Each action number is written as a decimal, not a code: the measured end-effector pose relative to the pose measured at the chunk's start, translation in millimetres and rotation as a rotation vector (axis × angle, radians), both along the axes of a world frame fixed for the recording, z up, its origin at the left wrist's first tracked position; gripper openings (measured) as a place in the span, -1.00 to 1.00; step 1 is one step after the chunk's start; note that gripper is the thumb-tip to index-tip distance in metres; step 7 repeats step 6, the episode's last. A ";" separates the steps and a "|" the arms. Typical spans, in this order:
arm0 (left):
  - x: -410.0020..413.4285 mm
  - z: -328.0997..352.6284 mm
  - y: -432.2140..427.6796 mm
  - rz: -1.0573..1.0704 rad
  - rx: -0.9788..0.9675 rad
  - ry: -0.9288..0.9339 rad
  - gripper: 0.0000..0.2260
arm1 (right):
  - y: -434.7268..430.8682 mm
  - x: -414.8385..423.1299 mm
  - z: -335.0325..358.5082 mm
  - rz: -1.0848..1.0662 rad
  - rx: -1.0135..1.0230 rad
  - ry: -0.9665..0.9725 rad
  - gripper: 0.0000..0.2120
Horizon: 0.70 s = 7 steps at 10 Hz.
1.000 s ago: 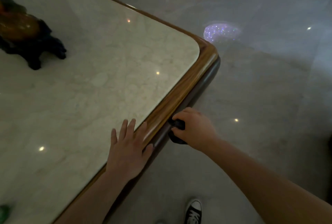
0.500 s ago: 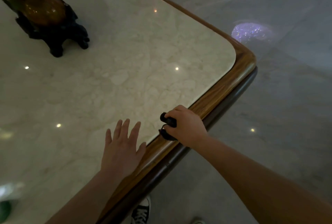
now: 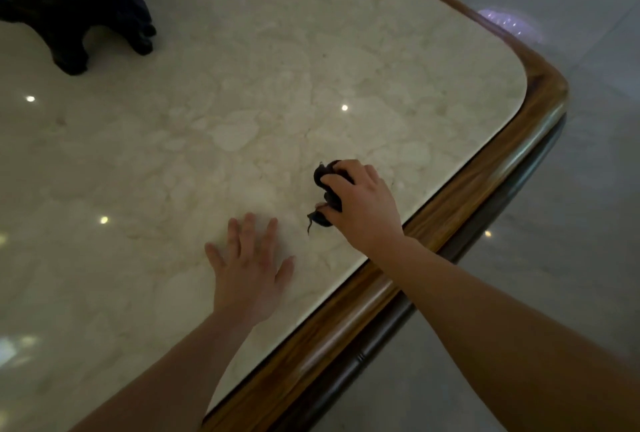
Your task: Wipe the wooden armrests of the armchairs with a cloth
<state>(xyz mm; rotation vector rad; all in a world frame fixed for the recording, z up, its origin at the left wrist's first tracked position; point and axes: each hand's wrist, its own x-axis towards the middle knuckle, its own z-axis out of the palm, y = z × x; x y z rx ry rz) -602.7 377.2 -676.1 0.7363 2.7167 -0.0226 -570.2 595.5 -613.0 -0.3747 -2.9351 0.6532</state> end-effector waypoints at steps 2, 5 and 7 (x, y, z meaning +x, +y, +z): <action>2.8 -19.9 -6.1 -0.011 0.042 0.016 -0.32 | 9.4 1.3 -29.8 0.068 0.004 -0.181 -0.36; -0.2 -14.6 -4.9 0.007 0.034 -0.003 -0.31 | 15.1 7.5 -13.4 0.062 -0.037 -0.120 -0.37; -3.4 -3.8 -0.7 0.014 0.030 -0.007 -0.28 | 15.2 11.6 2.4 0.029 -0.044 -0.070 -0.40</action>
